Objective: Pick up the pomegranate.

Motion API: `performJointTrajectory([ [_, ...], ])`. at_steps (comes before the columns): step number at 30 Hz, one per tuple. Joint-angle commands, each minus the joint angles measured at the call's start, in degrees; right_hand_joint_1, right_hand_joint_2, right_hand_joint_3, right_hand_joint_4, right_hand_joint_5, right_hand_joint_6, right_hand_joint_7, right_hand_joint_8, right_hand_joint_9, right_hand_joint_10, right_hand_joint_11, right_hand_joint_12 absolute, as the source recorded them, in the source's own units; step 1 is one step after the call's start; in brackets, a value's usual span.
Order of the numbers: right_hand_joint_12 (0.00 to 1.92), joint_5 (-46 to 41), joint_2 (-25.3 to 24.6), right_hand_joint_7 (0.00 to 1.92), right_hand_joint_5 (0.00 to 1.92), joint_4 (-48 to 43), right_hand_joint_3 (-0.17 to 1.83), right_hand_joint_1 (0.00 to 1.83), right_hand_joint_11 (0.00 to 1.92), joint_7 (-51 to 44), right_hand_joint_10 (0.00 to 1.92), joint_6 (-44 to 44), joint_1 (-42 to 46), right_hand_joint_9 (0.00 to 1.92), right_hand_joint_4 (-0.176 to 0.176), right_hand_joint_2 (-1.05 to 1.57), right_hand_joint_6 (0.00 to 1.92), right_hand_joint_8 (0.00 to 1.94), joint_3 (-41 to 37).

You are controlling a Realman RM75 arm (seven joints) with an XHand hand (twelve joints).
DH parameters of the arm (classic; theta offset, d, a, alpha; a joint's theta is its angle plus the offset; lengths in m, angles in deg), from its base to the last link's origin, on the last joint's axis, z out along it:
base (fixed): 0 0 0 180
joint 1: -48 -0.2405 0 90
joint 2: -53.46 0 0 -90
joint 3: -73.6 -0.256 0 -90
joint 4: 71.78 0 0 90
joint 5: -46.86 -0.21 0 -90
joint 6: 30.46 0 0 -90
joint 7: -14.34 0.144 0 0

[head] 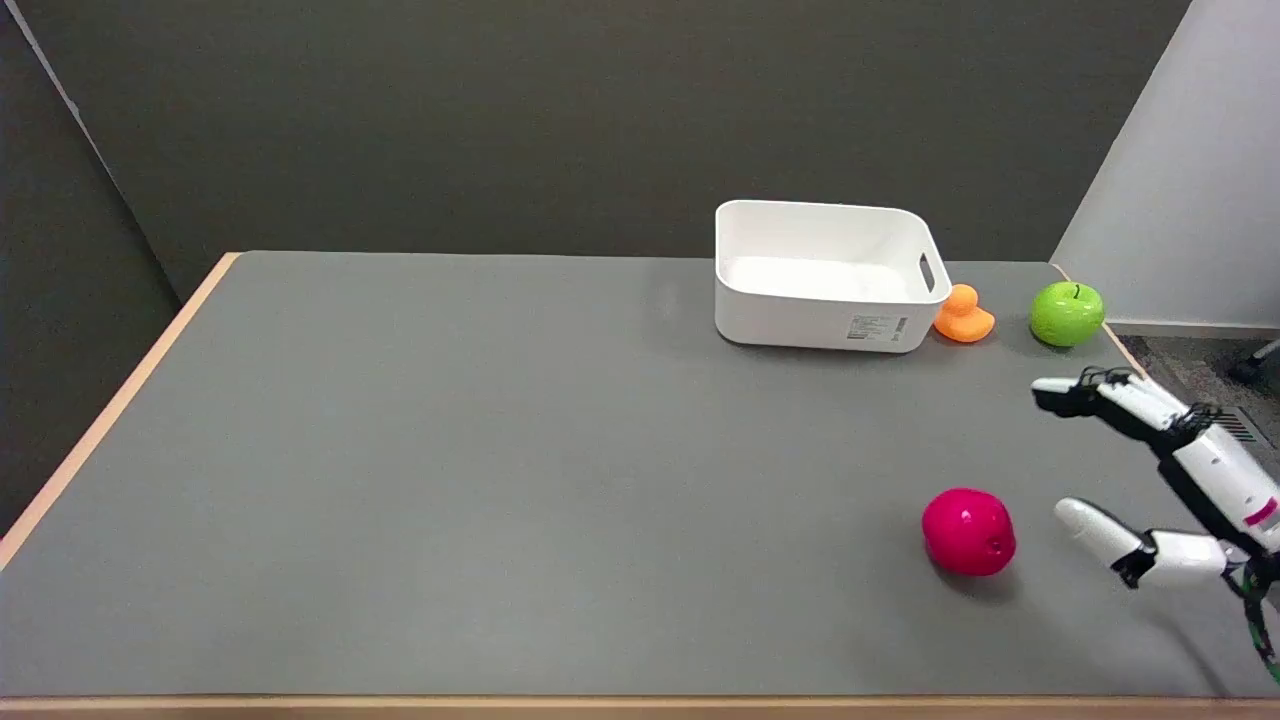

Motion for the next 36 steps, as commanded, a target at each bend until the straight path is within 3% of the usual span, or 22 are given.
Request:
performJointTrajectory([
  [1,1.39,1.5,-2.6,0.49,0.30,-3.8,0.84,0.37,0.20,-6.7,0.98,-1.5,0.4,0.36,0.063,0.62,0.55,0.52,5.4],
  [19,1.40,3.1,-2.0,0.49,0.31,-6.1,0.84,0.37,0.20,-6.7,0.99,4.9,-2.1,0.36,0.059,0.62,0.55,0.53,6.8],
  [36,1.39,3.5,-1.8,0.49,0.31,-1.4,0.84,0.38,0.20,-6.8,0.99,9.6,-4.8,0.36,0.059,0.62,0.55,0.53,6.9],
])
